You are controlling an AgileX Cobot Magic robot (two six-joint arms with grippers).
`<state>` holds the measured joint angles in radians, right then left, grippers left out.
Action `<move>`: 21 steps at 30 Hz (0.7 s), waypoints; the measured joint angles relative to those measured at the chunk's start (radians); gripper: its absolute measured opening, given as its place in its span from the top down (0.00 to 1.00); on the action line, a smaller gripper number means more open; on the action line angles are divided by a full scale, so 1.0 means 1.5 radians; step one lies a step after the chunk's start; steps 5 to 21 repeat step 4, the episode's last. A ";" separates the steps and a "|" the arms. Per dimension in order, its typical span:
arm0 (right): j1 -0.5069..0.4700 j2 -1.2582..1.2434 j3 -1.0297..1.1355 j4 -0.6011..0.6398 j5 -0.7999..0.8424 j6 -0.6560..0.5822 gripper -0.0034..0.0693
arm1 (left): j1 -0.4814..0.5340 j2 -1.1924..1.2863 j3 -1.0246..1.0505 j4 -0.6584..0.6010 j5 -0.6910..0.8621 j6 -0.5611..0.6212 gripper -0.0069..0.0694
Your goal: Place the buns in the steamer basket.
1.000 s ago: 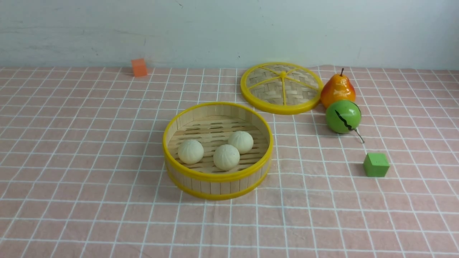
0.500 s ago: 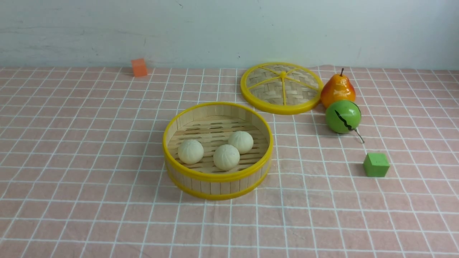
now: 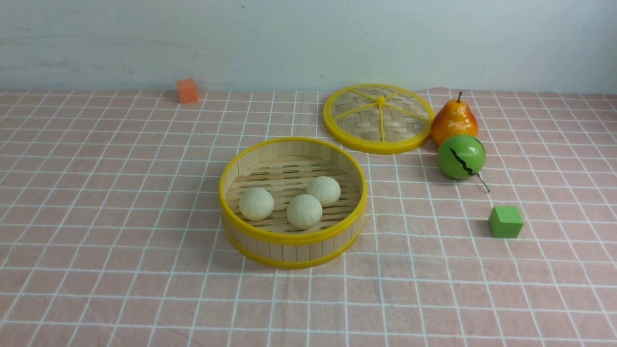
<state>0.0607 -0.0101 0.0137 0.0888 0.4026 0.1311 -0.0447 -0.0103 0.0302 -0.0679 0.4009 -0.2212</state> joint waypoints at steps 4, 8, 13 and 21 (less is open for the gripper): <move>0.000 0.000 0.000 0.000 0.000 0.000 0.81 | 0.000 0.000 0.000 0.000 0.000 0.000 0.93; 0.000 0.000 0.000 0.000 0.000 0.000 0.81 | 0.000 0.000 0.000 0.000 0.000 0.000 0.93; 0.000 0.000 0.000 0.000 0.000 0.000 0.81 | 0.000 0.000 0.000 0.000 0.000 0.000 0.93; 0.000 0.000 0.000 0.000 0.000 0.000 0.81 | 0.000 0.000 0.000 0.000 0.000 0.000 0.93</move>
